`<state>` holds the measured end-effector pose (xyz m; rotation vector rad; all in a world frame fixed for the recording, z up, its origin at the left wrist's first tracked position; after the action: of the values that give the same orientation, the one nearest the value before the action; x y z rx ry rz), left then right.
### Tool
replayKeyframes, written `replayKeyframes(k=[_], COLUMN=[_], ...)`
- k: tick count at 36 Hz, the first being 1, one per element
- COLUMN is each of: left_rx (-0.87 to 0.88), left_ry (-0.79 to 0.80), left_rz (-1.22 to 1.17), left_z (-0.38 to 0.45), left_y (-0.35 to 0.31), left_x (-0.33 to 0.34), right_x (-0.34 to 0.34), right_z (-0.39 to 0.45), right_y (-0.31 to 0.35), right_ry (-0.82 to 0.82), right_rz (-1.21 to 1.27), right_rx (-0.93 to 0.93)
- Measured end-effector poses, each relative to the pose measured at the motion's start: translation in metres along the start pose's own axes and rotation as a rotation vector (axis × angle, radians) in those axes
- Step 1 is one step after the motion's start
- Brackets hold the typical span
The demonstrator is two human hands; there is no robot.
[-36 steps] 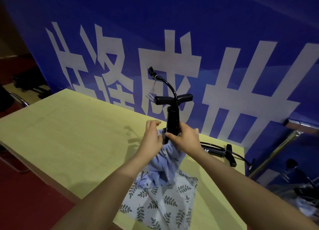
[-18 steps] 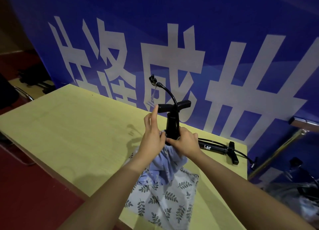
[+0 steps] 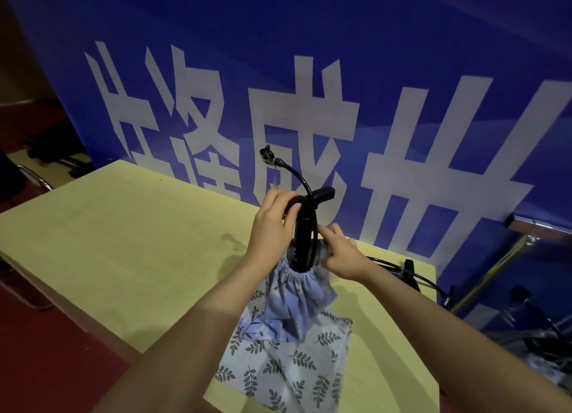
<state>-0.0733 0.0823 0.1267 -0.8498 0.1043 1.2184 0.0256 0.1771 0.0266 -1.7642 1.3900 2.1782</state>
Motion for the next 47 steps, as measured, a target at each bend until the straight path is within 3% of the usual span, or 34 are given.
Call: replayKeyframes(k=[3,8,13,15,18,21,26,30,33,47], left_rx=[0.009,0.028,0.032,0.035,0.046,0.092,0.158,0.159,0.119,0.137], left_ry=[0.004,0.045,0.047,0.051,0.064,0.088,0.122,0.153,0.202,0.284], left_rz=[-0.004,0.002,0.004,-0.001,0.002,0.073,0.261,0.341,0.341,0.279], left_z=[-0.001,-0.001,-0.002,-0.001,0.000,-0.001,0.000,0.002,0.003,0.002], left_y=[-0.001,-0.003,-0.005,-0.007,-0.012,-0.020,-0.029,-0.031,-0.029,-0.035], left_x=[0.001,0.005,0.008,0.010,0.012,0.014,0.016,0.019,0.022,0.029], right_x=[-0.013,-0.060,-0.076,-0.076,-0.075,-0.095,-0.132,-0.134,-0.124,-0.180], right_z=[0.000,-0.010,-0.014,-0.015,-0.018,-0.025,-0.037,-0.039,-0.041,-0.054], right_y=[-0.005,-0.007,0.017,0.023,0.026,0.028,0.031,0.025,0.019,0.081], right_ry=[-0.112,-0.427,-0.345,-0.266,-0.188,-0.372,-0.646,-0.626,-0.572,-0.880], right_rz=[-0.048,0.142,0.193,0.110,-0.225,-0.389,-0.027,0.242,0.268,0.522], right_rx=[-0.011,0.032,-0.060,-0.063,-0.090,-0.089,-0.075,-0.025,0.038,-0.136])
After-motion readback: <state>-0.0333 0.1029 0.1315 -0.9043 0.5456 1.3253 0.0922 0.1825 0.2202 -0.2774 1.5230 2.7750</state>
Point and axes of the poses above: each hand's wrist, its own z-axis towards the middle knuckle, its own x-axis out of the palm, y = z × x, the point moved 9 cm from there along z, towards the middle knuckle, and after that the axes turned 3 degrees about z, right-handed, at the moved point
